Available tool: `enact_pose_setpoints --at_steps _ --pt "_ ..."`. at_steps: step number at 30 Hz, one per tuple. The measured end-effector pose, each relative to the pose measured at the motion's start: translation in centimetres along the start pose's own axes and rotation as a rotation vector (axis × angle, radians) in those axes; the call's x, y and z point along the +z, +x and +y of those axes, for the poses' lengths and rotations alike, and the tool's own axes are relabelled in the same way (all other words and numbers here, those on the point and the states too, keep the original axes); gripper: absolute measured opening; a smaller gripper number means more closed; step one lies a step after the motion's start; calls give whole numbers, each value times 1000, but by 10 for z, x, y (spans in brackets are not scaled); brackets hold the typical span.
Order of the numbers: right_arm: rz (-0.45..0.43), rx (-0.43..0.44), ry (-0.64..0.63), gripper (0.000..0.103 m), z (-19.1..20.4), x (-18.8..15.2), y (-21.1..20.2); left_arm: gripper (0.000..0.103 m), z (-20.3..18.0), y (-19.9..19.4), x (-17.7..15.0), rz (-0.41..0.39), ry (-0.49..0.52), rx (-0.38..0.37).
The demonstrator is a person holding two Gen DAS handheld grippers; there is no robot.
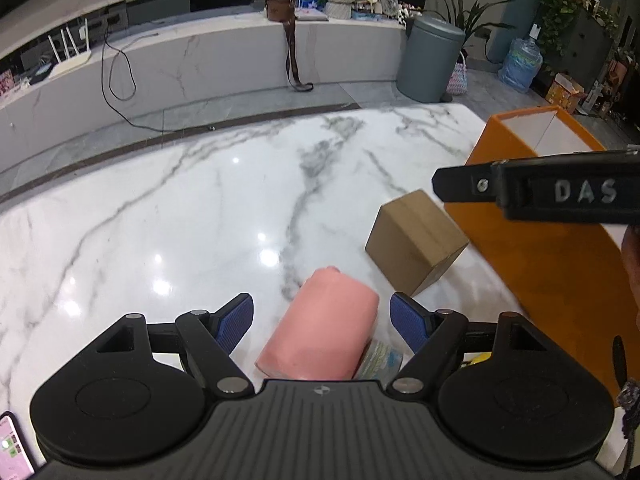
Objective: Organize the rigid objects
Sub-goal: 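Move both open tools back toward the pink cup and cardboard box, then grasp the pink cup with the left tool while the right tool grasps the cardboard box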
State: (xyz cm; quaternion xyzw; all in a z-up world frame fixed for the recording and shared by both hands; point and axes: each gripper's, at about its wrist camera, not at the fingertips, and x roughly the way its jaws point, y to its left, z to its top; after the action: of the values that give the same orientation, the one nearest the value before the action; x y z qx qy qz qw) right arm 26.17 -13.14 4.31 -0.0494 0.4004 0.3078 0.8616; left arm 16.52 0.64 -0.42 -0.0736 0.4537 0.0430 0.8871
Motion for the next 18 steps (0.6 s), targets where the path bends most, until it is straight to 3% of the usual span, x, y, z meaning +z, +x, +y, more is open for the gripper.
enact_pose_setpoints --at_steps 10,18 --pt "91 -88 -110 57 18 -14 35 91 0 19 -11 38 53 -5" --pt "144 -136 -128 60 21 -20 54 80 4 26 -13 58 72 -8"
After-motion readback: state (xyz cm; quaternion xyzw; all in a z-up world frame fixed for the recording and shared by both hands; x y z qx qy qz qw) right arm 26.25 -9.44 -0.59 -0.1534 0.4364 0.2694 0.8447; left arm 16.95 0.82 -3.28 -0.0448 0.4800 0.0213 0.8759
